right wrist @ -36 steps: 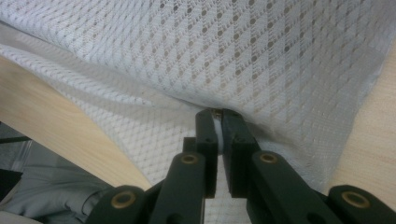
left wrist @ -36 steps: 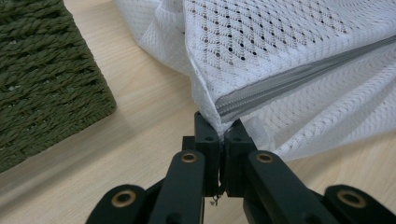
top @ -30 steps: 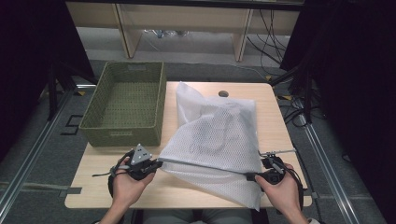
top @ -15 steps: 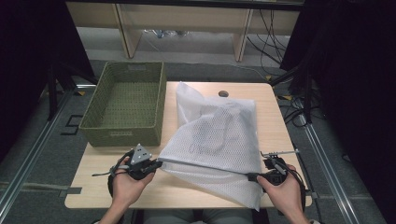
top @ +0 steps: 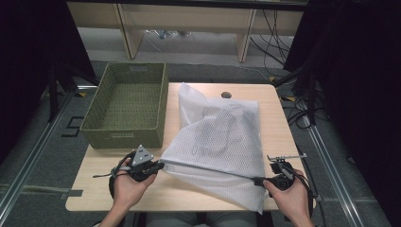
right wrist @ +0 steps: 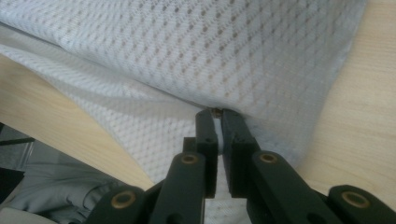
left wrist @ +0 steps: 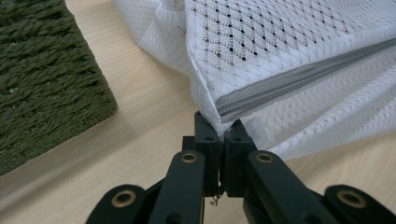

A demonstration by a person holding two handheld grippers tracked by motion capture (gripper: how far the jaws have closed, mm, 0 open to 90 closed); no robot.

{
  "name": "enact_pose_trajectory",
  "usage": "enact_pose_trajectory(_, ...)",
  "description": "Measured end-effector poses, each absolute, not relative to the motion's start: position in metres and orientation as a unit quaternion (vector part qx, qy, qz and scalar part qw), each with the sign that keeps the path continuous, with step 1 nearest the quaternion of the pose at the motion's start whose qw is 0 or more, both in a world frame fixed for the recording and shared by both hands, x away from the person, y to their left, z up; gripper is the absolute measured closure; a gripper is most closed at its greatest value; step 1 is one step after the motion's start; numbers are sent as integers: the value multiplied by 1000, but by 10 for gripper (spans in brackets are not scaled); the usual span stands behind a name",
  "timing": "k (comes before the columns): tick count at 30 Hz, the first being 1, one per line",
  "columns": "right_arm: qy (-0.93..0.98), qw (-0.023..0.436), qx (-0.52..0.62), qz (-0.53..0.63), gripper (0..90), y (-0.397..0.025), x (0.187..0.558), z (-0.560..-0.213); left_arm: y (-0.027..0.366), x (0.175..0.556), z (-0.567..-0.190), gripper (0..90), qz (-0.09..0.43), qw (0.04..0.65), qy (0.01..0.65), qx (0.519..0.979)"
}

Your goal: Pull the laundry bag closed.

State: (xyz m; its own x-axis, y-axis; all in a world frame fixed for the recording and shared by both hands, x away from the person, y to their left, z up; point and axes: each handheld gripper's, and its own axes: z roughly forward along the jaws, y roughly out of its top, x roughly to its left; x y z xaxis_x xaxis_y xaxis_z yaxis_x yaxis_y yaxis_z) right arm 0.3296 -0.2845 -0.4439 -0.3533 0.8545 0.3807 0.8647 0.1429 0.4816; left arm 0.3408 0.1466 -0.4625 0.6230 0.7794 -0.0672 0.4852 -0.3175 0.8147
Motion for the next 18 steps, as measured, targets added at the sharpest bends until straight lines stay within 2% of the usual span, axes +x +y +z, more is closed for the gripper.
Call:
enact_pose_trajectory(11, -745, 23, -585, -320, 870, -292, 325, -443, 148, 341, -464, 871, 166, 429, 404, 791)
enact_pose_trajectory(15, -740, 3, -605, -294, 870, -292, 323, -441, 148, 342, -465, 870, 166, 430, 408, 788)
enact_pose_trajectory(18, -727, 25, -622, -288, 870, -291, 321, -440, 149, 343, -464, 871, 170, 424, 401, 794)
